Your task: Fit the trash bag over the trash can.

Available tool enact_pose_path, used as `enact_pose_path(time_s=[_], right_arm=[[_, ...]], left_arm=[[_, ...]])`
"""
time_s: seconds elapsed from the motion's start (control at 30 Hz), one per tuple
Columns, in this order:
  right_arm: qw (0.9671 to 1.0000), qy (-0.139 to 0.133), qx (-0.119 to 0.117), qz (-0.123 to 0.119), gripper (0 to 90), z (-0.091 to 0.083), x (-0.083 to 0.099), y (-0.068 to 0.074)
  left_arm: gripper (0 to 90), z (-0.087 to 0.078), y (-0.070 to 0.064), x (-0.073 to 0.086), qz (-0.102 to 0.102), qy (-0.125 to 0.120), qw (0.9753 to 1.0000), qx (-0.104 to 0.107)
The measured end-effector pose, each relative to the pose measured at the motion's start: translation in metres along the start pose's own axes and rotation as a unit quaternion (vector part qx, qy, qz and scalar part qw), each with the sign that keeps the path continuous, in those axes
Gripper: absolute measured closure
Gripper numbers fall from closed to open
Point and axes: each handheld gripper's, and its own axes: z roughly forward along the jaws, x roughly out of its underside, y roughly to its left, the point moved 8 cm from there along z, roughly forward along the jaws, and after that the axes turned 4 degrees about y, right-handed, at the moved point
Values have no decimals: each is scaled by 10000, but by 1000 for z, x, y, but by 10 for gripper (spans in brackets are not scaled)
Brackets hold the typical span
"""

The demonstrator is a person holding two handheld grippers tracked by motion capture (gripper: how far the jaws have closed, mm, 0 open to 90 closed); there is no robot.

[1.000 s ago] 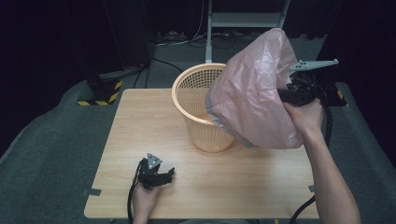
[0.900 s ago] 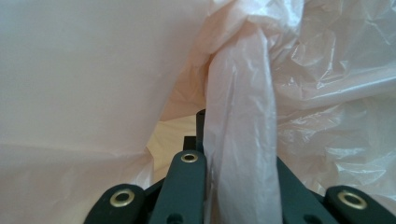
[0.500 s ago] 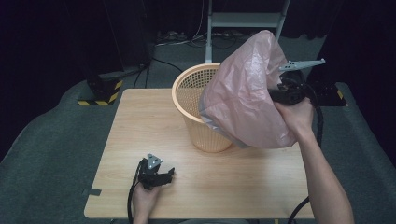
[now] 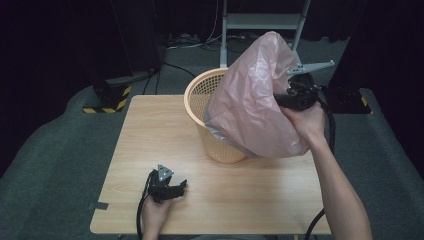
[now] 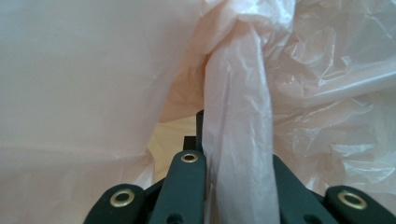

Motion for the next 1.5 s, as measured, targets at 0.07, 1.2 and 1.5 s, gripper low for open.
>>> enact_pose_path(time_s=[0.07, 1.2, 1.5], right_arm=[[10000, 12, 1, -1, 882, 2, -1, 0], [9999, 73, -62, -77, 882, 21, -27, 13], [9997, 164, -115, -148, 881, 30, -33, 19]], left_arm=[[224, 0, 0, 0, 0, 0, 10000, 0], [219, 0, 0, 0, -36, 0, 10000, -14], [219, 0, 0, 0, -14, 2, 10000, -20]])
